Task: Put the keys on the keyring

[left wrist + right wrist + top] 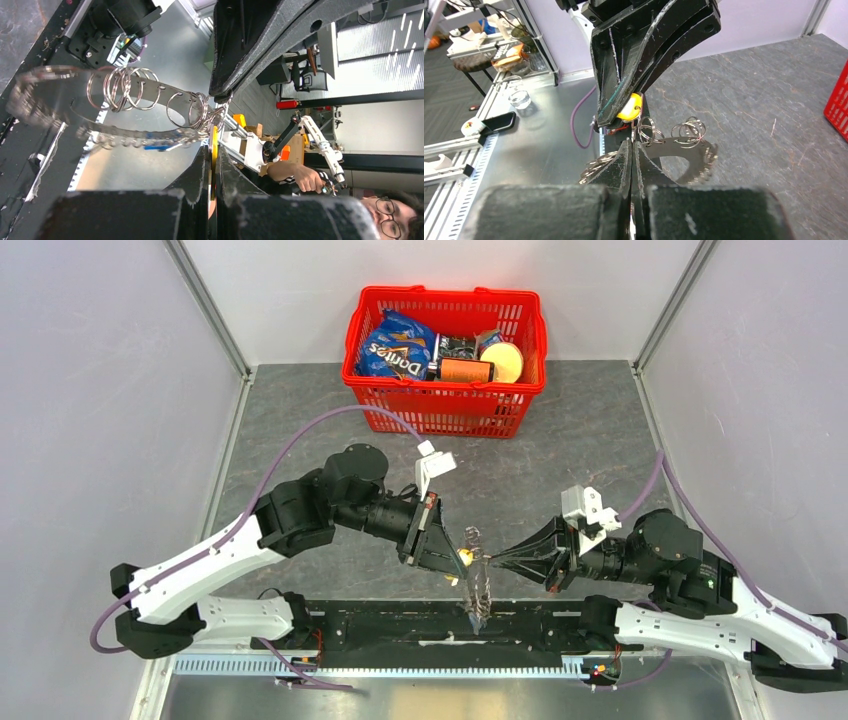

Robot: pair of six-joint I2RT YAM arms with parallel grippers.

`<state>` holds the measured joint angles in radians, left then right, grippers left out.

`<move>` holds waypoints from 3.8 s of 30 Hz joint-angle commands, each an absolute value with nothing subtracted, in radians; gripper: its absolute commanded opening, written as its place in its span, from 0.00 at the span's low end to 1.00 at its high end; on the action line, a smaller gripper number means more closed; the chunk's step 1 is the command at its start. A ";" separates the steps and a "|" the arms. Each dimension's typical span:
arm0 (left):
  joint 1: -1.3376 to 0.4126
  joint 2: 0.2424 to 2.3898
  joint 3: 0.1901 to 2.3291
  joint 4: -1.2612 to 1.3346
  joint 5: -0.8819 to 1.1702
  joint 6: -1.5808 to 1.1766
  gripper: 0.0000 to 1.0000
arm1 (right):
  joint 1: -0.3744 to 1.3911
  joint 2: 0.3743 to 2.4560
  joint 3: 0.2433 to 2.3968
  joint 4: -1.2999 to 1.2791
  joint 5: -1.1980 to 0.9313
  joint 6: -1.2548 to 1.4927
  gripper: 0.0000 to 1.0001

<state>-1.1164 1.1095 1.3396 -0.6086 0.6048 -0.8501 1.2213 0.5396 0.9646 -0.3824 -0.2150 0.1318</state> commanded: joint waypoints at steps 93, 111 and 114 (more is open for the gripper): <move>-1.109 0.850 1.054 -0.141 0.321 -0.871 0.02 | 1.224 0.667 1.099 -0.501 0.239 0.277 0.48; -1.109 1.054 1.148 -0.356 -0.038 -0.655 0.02 | 1.224 0.626 0.898 -0.673 0.627 0.575 0.64; -1.105 1.098 1.152 -0.365 -0.070 -0.619 0.02 | 1.224 0.658 0.860 -0.673 0.614 0.637 0.68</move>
